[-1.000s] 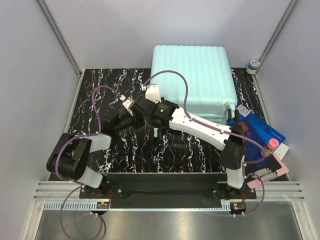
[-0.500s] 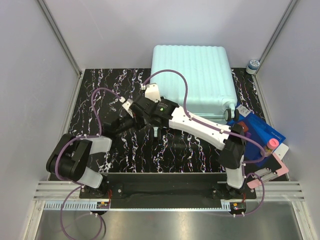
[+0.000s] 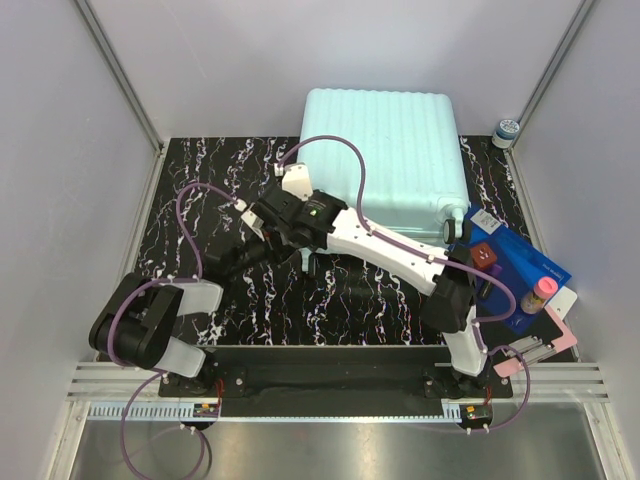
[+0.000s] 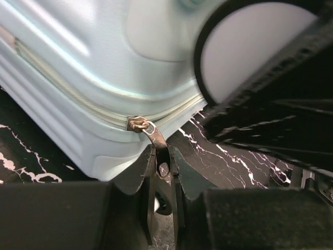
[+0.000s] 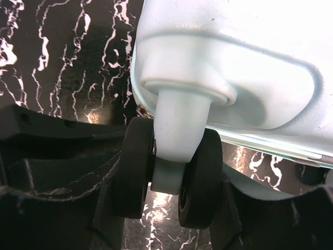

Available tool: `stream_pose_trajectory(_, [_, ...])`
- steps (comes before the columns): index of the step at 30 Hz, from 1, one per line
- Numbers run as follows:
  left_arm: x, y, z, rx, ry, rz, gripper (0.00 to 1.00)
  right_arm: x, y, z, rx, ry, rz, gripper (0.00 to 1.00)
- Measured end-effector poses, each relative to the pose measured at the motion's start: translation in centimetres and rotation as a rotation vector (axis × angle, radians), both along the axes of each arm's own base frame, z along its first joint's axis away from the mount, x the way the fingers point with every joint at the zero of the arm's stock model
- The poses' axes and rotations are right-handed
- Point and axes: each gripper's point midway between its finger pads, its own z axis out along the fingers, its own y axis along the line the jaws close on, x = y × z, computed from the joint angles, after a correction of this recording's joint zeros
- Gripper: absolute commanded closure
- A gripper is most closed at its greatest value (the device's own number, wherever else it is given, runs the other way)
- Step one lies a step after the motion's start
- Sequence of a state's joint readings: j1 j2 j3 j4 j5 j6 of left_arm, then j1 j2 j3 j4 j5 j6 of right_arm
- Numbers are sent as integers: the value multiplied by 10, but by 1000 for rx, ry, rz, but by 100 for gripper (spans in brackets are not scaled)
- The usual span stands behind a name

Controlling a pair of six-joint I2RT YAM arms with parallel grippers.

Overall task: Pack the luggage
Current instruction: Zip the luggage at the center of the board.

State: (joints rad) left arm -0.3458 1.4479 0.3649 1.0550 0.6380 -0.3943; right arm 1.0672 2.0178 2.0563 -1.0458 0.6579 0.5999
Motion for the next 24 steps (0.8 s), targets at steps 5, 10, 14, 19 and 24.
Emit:
stream_pose_trajectory(5, [-1, 1, 0, -10, 0, 13, 100, 6, 13, -2, 39, 12, -6, 100])
stream_pose_trajectory(10, [2, 6, -4, -9, 7, 49, 100, 13, 31, -7, 89, 36, -11, 100])
stream_pose_trajectory(14, [5, 12, -8, -8, 13, 96, 100, 18, 38, -10, 106, 45, -13, 100])
stream_pose_trajectory(19, [5, 18, -5, -21, -19, 137, 100, 22, 43, -9, 141, 58, -23, 95])
stream_pose_trajectory(24, [6, 19, -3, -29, -21, 147, 100, 22, 45, -10, 164, 78, -22, 48])
